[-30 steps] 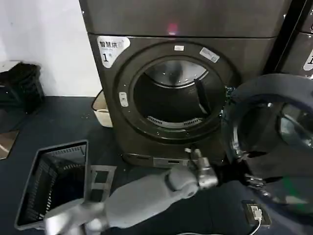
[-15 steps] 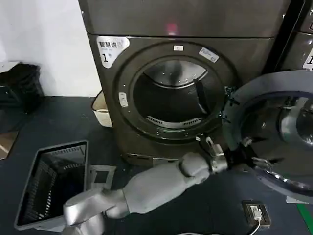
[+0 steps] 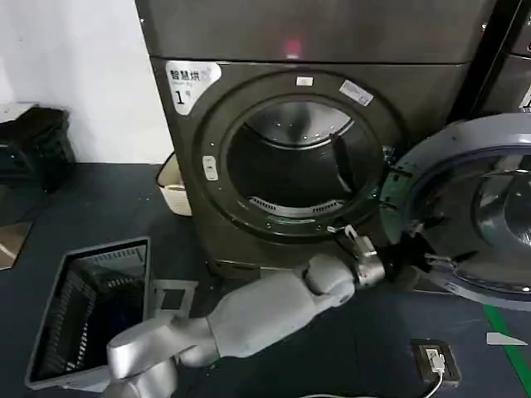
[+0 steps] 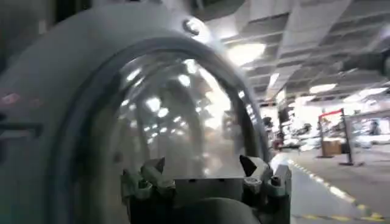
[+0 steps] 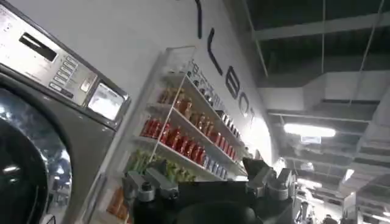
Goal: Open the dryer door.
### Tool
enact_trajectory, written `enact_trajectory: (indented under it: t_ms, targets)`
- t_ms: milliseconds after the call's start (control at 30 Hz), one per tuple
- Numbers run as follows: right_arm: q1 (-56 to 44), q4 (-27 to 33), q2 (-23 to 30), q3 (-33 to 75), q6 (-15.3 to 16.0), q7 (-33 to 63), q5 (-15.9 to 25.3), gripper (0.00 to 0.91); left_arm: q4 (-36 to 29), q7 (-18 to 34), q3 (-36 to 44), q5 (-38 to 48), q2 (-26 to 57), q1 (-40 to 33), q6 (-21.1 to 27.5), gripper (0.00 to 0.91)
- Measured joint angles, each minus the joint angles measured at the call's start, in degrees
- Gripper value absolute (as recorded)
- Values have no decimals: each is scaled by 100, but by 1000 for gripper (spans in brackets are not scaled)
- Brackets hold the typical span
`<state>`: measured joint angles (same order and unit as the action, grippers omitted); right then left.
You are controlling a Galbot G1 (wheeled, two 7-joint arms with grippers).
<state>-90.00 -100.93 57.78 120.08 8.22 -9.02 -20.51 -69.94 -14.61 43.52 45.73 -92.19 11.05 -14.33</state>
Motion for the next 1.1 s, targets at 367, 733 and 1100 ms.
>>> enact_trajectory:
  t_ms: [367,733,1100]
  targets:
    - [-111,91,-115,218,-62,-41,5,907,-1154,274,367,-45,361,138,-993,907]
    - [83,-109,-168,136,-31,-98,186,907,-2945,81,216,571,2995,456,-1226,907]
    - [447,-479,-69,139,465,-76,616,907,-4119,437,-761,258,5285,1101,-253,907]
